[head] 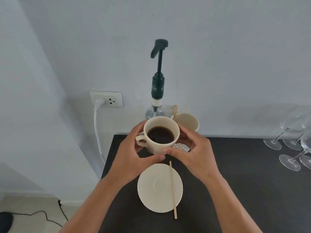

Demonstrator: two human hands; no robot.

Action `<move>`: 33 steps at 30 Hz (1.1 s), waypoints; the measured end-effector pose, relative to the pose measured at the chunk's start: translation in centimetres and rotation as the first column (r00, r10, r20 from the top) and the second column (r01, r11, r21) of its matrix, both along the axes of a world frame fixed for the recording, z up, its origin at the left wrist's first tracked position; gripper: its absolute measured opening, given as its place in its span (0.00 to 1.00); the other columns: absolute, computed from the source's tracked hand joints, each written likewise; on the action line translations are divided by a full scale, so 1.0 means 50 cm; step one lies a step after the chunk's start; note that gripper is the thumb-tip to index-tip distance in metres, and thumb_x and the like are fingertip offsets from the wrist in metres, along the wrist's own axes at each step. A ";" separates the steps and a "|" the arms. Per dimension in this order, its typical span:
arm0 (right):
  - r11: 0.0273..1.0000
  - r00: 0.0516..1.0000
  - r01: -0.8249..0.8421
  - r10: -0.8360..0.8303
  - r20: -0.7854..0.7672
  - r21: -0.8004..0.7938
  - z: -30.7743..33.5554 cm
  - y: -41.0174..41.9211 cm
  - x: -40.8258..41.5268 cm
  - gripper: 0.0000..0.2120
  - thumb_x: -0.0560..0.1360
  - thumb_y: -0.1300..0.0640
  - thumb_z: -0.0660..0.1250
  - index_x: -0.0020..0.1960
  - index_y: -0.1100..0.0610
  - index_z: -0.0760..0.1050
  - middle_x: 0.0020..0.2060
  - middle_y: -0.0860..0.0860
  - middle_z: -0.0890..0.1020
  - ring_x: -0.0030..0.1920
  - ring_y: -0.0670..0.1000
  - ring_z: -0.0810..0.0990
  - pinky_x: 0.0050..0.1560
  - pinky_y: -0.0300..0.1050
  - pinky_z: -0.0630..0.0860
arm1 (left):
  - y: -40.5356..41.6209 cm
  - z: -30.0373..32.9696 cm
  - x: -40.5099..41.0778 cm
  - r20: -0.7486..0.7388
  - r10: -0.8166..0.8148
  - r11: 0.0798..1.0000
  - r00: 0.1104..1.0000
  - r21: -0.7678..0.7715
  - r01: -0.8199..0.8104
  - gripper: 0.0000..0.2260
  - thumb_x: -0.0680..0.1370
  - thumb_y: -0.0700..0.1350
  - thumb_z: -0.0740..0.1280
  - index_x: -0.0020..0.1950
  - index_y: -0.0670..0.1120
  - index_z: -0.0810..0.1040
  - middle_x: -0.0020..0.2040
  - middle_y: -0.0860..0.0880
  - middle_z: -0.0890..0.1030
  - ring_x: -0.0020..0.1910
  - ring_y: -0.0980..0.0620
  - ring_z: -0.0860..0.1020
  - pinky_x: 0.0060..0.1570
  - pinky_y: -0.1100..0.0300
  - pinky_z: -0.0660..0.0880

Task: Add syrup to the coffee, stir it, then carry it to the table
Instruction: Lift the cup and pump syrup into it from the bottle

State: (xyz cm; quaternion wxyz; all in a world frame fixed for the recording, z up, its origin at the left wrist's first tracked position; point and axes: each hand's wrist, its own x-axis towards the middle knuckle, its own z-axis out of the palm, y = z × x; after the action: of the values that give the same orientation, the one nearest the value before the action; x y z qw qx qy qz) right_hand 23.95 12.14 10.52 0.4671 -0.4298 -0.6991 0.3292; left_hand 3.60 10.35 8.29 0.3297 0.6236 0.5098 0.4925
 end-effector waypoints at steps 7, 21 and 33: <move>1.000 1.000 -0.022 0.022 -0.018 0.003 0.041 0.037 -0.030 0.28 0.66 0.47 0.82 0.64 0.41 0.78 0.55 0.36 0.85 0.57 0.44 0.85 0.58 0.38 0.82 | 0.040 0.052 -0.007 0.018 0.100 0.983 0.995 0.150 -0.102 0.40 0.62 0.51 0.85 0.70 0.55 0.71 0.62 0.63 0.79 0.63 0.56 0.79 0.57 0.54 0.82; 0.953 0.959 0.270 -0.252 -0.132 0.140 0.279 0.198 -0.052 0.18 0.77 0.44 0.64 0.51 0.58 0.83 0.47 0.52 0.87 0.52 0.55 0.85 0.57 0.63 0.82 | 0.067 0.100 -0.035 0.067 0.139 0.971 0.988 0.185 -0.149 0.40 0.61 0.50 0.85 0.69 0.59 0.72 0.61 0.62 0.80 0.62 0.56 0.79 0.56 0.57 0.82; 0.892 0.925 0.064 0.115 0.361 -0.447 0.439 0.262 -0.180 0.32 0.83 0.36 0.53 0.59 0.63 0.79 0.51 0.62 0.85 0.50 0.68 0.84 0.53 0.61 0.83 | 0.089 0.135 -0.019 0.029 0.087 0.971 0.996 0.222 -0.091 0.38 0.61 0.57 0.82 0.69 0.60 0.72 0.60 0.63 0.80 0.62 0.56 0.79 0.54 0.56 0.83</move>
State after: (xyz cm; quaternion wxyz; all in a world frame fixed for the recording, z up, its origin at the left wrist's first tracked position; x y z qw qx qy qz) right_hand 14.93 25.27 32.45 0.2067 -0.5720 -0.6861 0.3992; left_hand 2.64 14.81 15.03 0.2401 0.6284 0.4754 0.5670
